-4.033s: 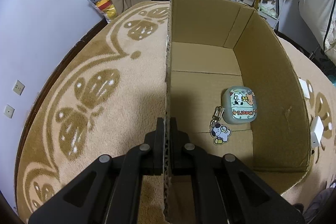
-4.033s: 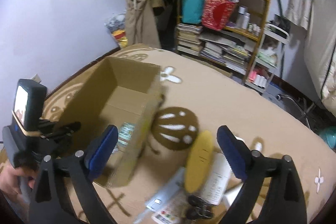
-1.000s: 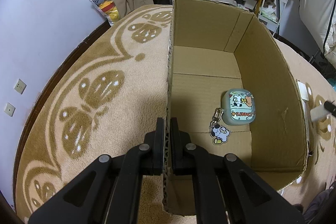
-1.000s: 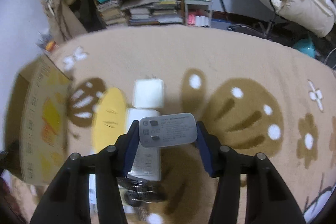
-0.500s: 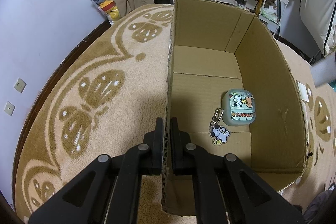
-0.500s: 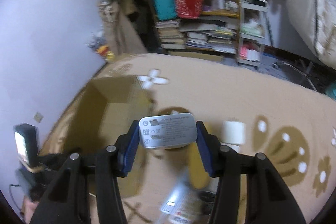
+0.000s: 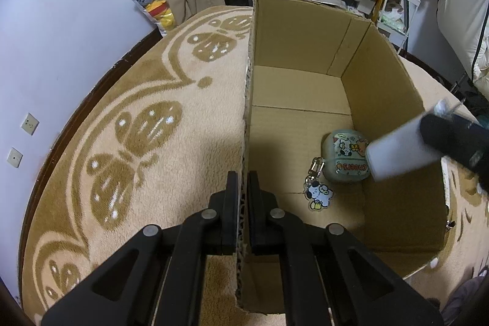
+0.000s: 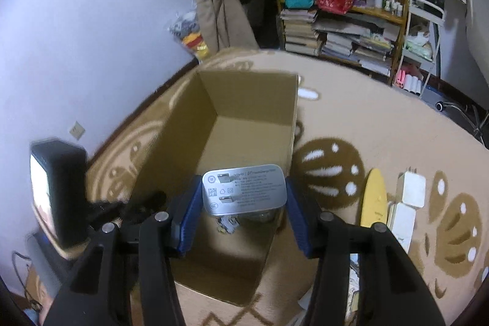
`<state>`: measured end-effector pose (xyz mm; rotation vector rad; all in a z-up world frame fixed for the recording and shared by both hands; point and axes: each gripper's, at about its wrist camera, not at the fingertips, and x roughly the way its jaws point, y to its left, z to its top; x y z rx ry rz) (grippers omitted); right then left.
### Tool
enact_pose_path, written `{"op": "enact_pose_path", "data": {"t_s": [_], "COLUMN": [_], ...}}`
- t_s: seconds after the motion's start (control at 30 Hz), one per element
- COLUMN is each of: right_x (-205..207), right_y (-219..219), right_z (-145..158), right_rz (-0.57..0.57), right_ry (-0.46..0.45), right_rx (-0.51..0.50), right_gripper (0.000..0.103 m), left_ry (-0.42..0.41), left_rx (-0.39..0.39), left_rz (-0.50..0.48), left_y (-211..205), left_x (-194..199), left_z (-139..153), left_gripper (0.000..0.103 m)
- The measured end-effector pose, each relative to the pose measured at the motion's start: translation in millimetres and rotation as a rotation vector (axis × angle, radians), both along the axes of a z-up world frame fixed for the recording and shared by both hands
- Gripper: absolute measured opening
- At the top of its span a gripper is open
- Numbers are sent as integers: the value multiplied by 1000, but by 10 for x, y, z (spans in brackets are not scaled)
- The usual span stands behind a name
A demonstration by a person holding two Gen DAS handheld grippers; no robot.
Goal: Organize rigid objects
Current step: 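Carry the grey charger into the box and release it with the right tool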
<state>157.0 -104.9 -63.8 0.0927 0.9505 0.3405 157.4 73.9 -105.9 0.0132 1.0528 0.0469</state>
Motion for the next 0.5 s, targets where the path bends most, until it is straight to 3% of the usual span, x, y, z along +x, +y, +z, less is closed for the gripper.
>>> {"op": "enact_pose_path", "data": {"t_s": [0.27,0.5], "right_x": [-45,-33], "right_y": [39,-6], "right_z": [-42,-41], "right_rz": [51,46], "right_ry": [6,36], "right_rx": [-34,-6], "right_gripper": [56,56], "left_ry": [2,-16], "left_rx": [-4,4], "left_rz": [0,-18], "left_y": [7,-11], "left_x": [7,3], "left_z": [4,4], "left_gripper": [4,4]}}
